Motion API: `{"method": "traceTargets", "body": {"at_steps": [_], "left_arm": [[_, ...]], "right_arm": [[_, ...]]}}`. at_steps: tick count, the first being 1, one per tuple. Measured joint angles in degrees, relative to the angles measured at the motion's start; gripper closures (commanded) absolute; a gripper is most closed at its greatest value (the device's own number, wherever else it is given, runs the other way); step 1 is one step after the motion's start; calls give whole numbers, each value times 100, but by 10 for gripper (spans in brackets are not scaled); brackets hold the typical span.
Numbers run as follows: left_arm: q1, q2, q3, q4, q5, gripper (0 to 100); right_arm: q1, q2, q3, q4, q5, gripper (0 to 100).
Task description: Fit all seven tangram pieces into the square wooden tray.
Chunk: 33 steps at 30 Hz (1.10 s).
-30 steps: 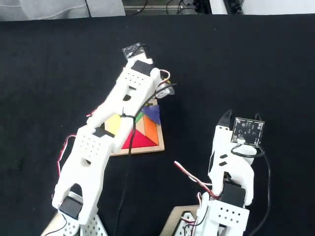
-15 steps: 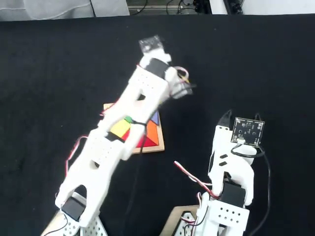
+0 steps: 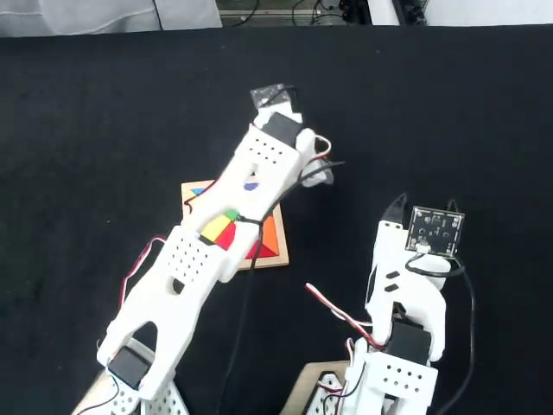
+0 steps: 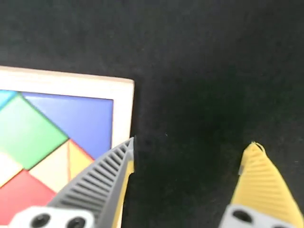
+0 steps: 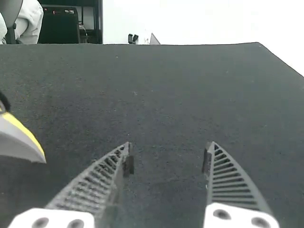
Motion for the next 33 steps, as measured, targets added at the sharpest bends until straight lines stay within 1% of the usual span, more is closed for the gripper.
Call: {"method": "traceTargets", "body": {"at_steps": [3,5,9,14,16,18,20,23,26,28,30,33], "left_arm": [[-132,0,-404,246,-211,650],[-211,0,-835,404,-545,650],[-299,-9,-1582,466,-1284,650],[-378,-519,-1705,501,-1591,650],[-448,-941,-1732,501,-1908,654],[-554,-1371,-1741,501,-2365,689],[-695,-1785,-1741,501,-2989,747],[-1081,-2286,-1741,501,-3982,818],[-1679,-2646,-1741,501,-4914,869],[-2119,-2822,-1758,501,-5407,918],[-2541,-2945,-1811,501,-5723,974],[-3059,-3165,-1846,501,-5881,955]], "right_arm": [[0,0,0,0,0,755],[0,0,0,0,0,755],[0,0,0,0,0,755],[0,0,0,0,0,755],[0,0,0,0,0,755],[0,0,0,0,0,755],[0,0,0,0,0,755],[0,0,0,0,0,755],[0,0,0,0,0,755],[0,0,0,0,0,755],[0,0,0,0,0,755],[0,0,0,0,0,755]]}}
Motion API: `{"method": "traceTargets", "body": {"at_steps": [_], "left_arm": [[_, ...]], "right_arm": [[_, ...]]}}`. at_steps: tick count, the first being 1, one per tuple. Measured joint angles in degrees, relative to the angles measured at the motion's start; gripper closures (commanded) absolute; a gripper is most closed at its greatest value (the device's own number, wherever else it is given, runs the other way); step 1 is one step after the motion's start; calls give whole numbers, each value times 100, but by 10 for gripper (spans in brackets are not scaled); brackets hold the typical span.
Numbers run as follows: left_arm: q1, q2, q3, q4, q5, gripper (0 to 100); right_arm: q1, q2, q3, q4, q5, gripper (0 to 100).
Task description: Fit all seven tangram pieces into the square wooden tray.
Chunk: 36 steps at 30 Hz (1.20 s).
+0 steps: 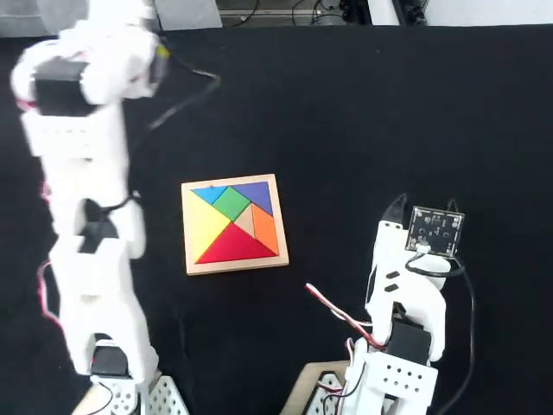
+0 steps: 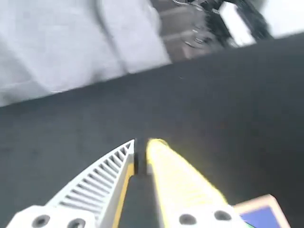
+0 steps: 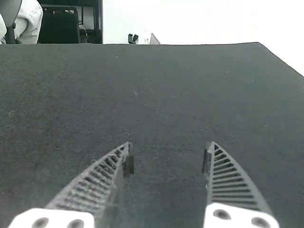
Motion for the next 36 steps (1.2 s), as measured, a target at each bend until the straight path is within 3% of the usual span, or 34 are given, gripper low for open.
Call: {"method": "traceTargets", "body": {"at_steps": [7,31,36], "left_arm": [[-686,-721,-413,0,-44,971],[-703,-5231,-712,0,-70,971],[-703,-6004,149,0,-70,971]], "right_arm": [[-211,0,0,0,0,755],[-229,0,0,97,0,755],[-229,0,0,211,0,755]]}}
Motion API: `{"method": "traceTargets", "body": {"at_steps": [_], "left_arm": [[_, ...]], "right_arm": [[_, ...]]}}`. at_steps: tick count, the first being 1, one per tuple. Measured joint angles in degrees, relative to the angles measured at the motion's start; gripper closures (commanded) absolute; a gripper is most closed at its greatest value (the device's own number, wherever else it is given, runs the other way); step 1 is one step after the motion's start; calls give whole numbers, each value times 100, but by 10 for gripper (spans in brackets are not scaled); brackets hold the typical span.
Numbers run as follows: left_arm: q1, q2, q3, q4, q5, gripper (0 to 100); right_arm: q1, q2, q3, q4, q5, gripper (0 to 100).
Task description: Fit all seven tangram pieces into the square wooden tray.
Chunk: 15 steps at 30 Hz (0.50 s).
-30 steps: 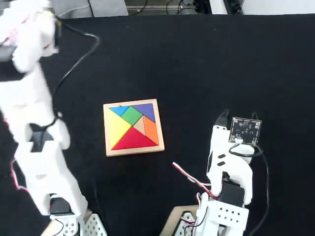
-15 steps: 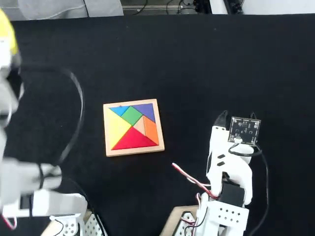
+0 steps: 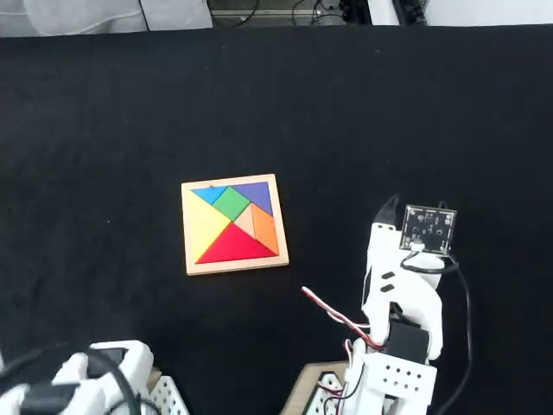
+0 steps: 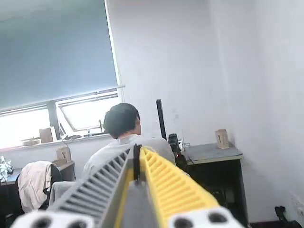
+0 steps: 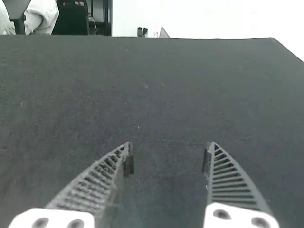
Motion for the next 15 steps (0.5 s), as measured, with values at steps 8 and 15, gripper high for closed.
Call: {"method": "traceTargets", "body": {"at_steps": [8,15], "left_arm": [[0,-2031,3516,0,598,970],[0,-3455,7033,-932,651,970]], "right_arm": [[0,0,0,44,149,755],[0,0,0,44,158,755]]}}
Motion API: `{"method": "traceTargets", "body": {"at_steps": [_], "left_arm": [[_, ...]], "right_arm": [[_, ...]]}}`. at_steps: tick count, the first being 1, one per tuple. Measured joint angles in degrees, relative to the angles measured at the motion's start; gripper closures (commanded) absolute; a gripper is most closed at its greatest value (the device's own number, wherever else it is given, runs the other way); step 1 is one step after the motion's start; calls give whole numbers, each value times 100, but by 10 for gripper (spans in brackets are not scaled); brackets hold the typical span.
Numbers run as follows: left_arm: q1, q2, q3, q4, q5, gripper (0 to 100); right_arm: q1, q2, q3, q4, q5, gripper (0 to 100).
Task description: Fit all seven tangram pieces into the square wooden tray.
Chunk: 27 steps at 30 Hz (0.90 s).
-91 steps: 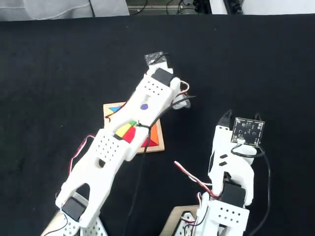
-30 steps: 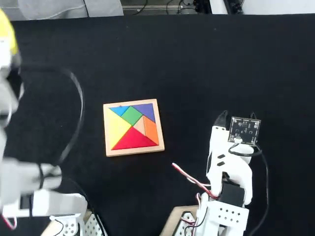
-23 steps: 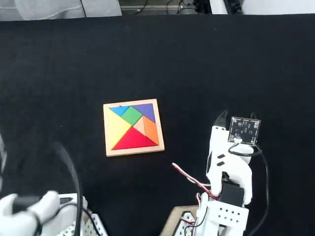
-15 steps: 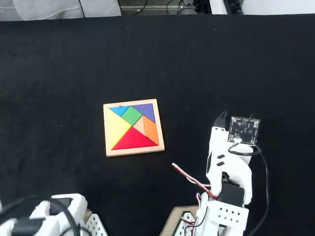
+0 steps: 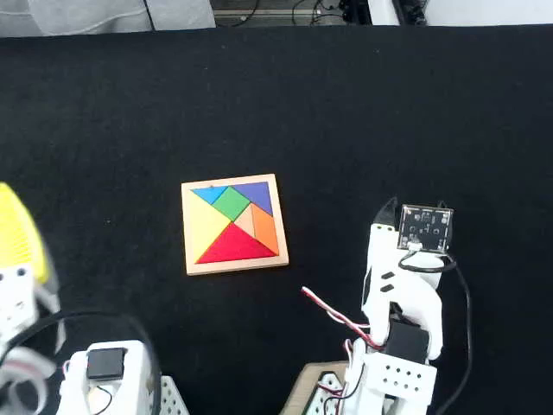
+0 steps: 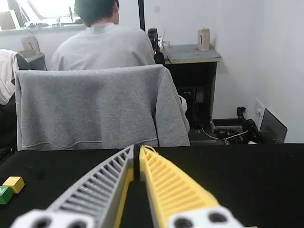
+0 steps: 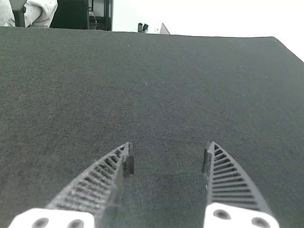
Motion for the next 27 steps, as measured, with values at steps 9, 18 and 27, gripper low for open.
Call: {"method": "traceTargets", "body": {"at_steps": [9,18,27], "left_arm": [[-105,-2040,4035,-2945,-9,970],[-862,-3051,6031,-5934,-9,970],[-343,-3895,8018,-6101,-9,970]], "right_arm": [[0,0,0,0,0,755],[0,0,0,0,0,755],[0,0,0,0,0,755]]}}
